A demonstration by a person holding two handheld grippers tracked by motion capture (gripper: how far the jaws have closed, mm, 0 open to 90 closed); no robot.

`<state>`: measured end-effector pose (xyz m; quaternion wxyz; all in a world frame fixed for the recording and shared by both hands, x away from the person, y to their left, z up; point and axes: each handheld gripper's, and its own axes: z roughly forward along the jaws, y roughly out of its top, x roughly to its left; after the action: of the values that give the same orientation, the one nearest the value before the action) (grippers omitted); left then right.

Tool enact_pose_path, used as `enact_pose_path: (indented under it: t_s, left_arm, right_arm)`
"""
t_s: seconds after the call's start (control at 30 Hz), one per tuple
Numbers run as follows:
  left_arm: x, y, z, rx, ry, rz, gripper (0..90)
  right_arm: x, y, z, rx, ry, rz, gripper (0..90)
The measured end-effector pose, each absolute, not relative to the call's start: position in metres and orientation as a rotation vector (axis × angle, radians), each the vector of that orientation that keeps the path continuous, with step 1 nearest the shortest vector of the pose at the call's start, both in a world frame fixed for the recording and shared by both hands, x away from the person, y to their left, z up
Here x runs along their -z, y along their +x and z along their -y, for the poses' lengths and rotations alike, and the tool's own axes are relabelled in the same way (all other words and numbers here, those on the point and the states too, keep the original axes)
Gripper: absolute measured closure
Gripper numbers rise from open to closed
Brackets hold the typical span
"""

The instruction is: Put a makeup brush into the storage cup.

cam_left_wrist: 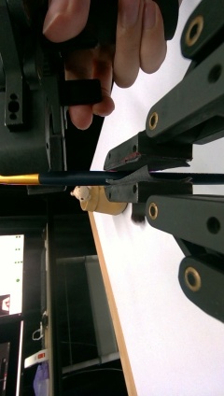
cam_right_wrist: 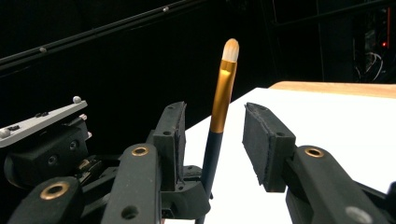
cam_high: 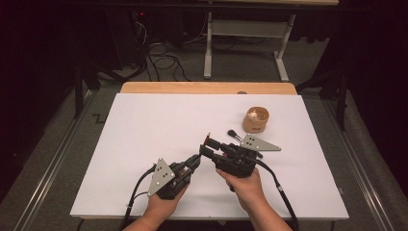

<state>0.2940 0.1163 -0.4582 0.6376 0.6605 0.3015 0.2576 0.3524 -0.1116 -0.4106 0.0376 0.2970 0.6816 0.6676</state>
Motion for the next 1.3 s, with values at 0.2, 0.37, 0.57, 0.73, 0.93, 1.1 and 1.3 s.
enact_pose_path:
  t_s: [0.2, 0.37, 0.57, 0.73, 0.93, 1.1, 1.3]
  left_arm:
    - [0.4587, 0.2938, -0.1154, -0.587, 1.508, -0.684, 83.6]
    - [0.4587, 0.2936, -0.1153, -0.586, 1.508, -0.683, 83.6]
    - [0.4585, 0.2935, -0.1157, -0.585, 1.507, -0.684, 83.7]
    - [0.4584, 0.2935, -0.1161, -0.586, 1.505, -0.685, 83.6]
    - [0.4583, 0.2935, -0.1163, -0.588, 1.504, -0.684, 83.7]
    - [0.4578, 0.2936, -0.1172, -0.588, 1.500, -0.689, 83.6]
    - [0.4576, 0.2937, -0.1178, -0.589, 1.495, -0.691, 83.7]
  right_arm:
    - [0.4131, 0.3528, 0.1100, -2.067, 0.937, -2.109, 65.9]
    - [0.4141, 0.3531, 0.1098, -2.084, 0.963, -2.101, 69.6]
    - [0.4136, 0.3537, 0.1128, -2.102, 0.991, -2.075, 72.9]
    - [0.4149, 0.3543, 0.1124, -2.112, 1.000, -2.084, 74.3]
    - [0.4168, 0.3544, 0.1109, -2.106, 1.005, -2.100, 76.3]
    - [0.4187, 0.3546, 0.1100, -2.106, 1.014, -2.110, 76.8]
    - [0.4197, 0.3543, 0.1086, -2.105, 1.014, -2.118, 77.6]
